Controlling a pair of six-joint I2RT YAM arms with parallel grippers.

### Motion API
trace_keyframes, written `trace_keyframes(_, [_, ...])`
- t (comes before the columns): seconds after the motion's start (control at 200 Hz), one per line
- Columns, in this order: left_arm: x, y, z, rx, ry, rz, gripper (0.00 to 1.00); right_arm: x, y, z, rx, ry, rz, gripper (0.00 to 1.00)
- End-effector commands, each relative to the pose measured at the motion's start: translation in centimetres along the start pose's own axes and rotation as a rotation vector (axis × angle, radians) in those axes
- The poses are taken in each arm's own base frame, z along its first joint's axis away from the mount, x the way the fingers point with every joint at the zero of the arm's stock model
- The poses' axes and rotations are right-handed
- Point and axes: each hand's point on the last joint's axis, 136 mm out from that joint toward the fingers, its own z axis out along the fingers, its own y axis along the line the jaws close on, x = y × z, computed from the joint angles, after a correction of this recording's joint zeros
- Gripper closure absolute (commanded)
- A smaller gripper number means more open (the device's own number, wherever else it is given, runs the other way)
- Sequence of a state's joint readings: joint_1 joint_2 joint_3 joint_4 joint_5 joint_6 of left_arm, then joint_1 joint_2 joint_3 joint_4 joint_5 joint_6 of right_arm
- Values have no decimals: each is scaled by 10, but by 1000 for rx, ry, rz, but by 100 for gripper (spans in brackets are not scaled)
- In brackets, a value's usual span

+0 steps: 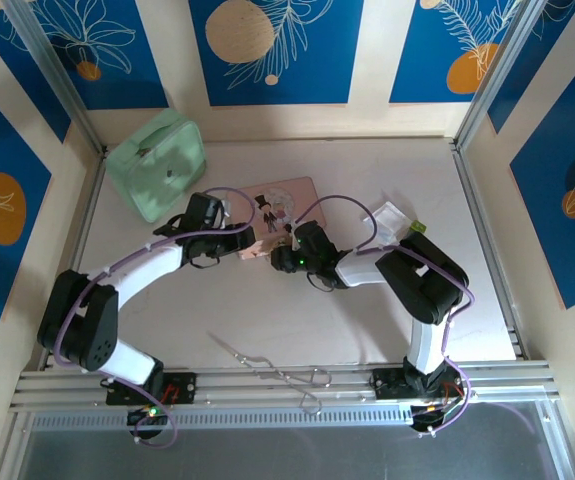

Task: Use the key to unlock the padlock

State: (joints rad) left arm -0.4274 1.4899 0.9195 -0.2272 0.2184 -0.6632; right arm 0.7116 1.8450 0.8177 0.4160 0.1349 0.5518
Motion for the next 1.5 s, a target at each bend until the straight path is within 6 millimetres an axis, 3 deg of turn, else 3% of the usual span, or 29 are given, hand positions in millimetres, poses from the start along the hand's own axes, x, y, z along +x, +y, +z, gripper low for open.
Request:
trace_keyframes(0.0, [-4,-4,-2,10,10,8,33,6,0,-1,9,28,-7,66])
trace_keyframes(0.115, [-6,-5,-2,13,8,9,34,9,2,-1,12,42,-12,76])
trace_keyframes(0.475, [-3,-1,-1,1,11,9,34,14,2,-8,35,54,15,91])
trace_keyframes(0.67, [-2,2,0,-11,10,12,34,27,8,-13,25,80,54,96])
trace_keyframes(1.076, [3,9,10,-16,19,7,34,48,16,-21,14,112,130,100])
trace_keyframes(1.496, [3,8,11,-4,19,5,34,45,12,-19,34,92,133,100])
